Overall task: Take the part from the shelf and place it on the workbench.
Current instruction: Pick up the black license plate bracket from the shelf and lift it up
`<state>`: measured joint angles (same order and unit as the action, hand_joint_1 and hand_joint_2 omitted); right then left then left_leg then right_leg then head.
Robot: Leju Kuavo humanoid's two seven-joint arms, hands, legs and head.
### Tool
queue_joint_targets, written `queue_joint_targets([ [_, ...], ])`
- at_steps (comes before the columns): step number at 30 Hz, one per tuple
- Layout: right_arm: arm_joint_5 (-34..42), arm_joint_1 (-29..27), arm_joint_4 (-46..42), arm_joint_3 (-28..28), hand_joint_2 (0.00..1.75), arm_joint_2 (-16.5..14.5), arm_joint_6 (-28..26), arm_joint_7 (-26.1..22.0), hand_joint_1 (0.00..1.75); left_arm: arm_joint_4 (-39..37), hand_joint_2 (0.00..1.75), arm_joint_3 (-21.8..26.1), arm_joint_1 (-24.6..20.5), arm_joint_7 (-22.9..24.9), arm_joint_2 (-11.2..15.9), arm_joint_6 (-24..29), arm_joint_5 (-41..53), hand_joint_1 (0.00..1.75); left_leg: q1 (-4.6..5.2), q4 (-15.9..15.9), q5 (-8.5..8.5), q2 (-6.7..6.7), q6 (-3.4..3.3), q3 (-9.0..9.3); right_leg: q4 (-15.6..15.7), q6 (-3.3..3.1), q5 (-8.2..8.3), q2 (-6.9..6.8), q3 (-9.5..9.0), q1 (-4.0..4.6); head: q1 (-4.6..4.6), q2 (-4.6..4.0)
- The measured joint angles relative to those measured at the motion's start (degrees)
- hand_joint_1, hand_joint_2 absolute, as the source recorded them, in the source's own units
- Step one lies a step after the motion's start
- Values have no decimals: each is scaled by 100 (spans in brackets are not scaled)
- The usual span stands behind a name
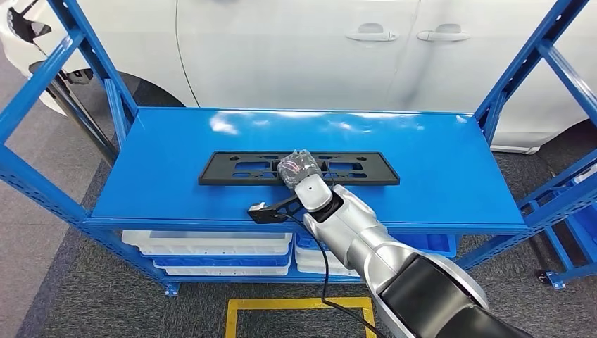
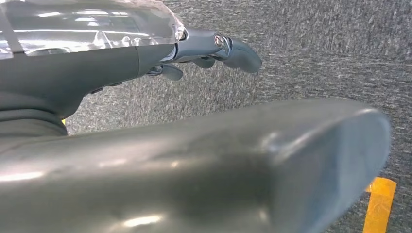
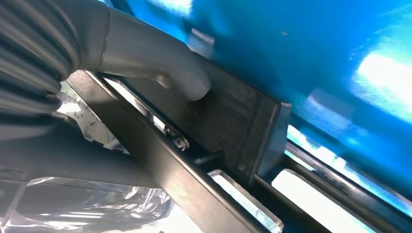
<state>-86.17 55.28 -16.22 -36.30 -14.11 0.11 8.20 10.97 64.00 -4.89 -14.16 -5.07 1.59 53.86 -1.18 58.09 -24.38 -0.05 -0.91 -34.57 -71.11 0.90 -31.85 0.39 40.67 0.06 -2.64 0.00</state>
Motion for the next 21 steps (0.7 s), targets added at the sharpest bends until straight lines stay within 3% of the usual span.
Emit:
queue_joint_targets([
  [1,13,-13,0,16,175,10,-28,2,175,0,0,0,1,-22,0,1,9,0,1,2,-4,-1,-3,0,-287,7,-78,-3,146,-8,0,0],
  [2,26,-24,0,32,175,20,-62,5,175,0,0,0,2,-63,0,1,21,0,1,5,-9,-5,-5,2,-377,6,-46,-5,202,-15,0,-1],
  [3,52,-29,-2,54,175,31,-107,11,175,0,0,0,2,-130,0,-1,37,0,1,10,-16,-12,-2,6,-221,-5,100,-6,140,-20,0,-1],
  [4,92,-27,-4,83,175,40,-171,16,175,0,0,-1,1,-227,0,-5,55,0,2,14,-24,-19,7,14,146,-25,322,-7,-25,-22,0,-2],
  [6,224,-12,-20,169,175,61,-362,10,175,0,87,-3,-1,-473,-1,-34,80,0,11,22,-41,-31,37,19,944,-75,654,-7,-386,-6,0,-2],
  [8,364,0,-43,284,175,90,-566,-40,175,0,175,-5,0,-669,-1,-64,91,0,23,18,-44,-33,84,9,1256,-107,724,-2,-515,22,0,-2],
  [10,506,5,-82,413,175,116,-763,-141,175,0,175,-6,1,-729,1,-80,101,0,26,4,-47,-30,146,7,1282,-145,738,4,-518,18,0,-1],
  [12,686,25,-160,567,175,131,-1021,-299,175,0,175,-7,-1,-724,-2,-95,105,0,20,153,-171,-23,200,-51,1333,-207,762,5,-543,-11,-1,-1],
  [15,1275,53,-433,929,175,140,-1570,-891,175,0,175,-6,-3,-690,-11,-111,106,0,6,1166,-678,-19,251,-502,1354,-264,764,4,-562,-9,-1,-1],
  [16,1527,49,-580,1079,175,145,-1702,-1145,175,0,175,-5,-1,-680,-11,-116,106,0,4,1489,-780,-19,263,-657,1350,-269,760,4,-565,-1,0,-1],
  [17,1828,30,-779,1233,175,153,-1752,-1434,175,0,175,-5,-1,-677,-11,-125,105,0,4,1633,-779,-19,269,-732,1343,-273,753,5,-570,4,0,-1],
  [18,2226,-26,-1060,1387,175,166,-1724,-1764,175,0,175,-4,-1,-683,-10,-133,103,0,3,1547,-667,-18,266,-698,1334,-271,744,5,-579,8,0,0],
  [21,4183,-452,-2484,1835,175,240,-1238,-2995,175,0,175,-2,-3,-742,-8,-142,88,0,14,465,-131,-20,218,-198,1279,-229,689,1,-591,22,0,-1],
])
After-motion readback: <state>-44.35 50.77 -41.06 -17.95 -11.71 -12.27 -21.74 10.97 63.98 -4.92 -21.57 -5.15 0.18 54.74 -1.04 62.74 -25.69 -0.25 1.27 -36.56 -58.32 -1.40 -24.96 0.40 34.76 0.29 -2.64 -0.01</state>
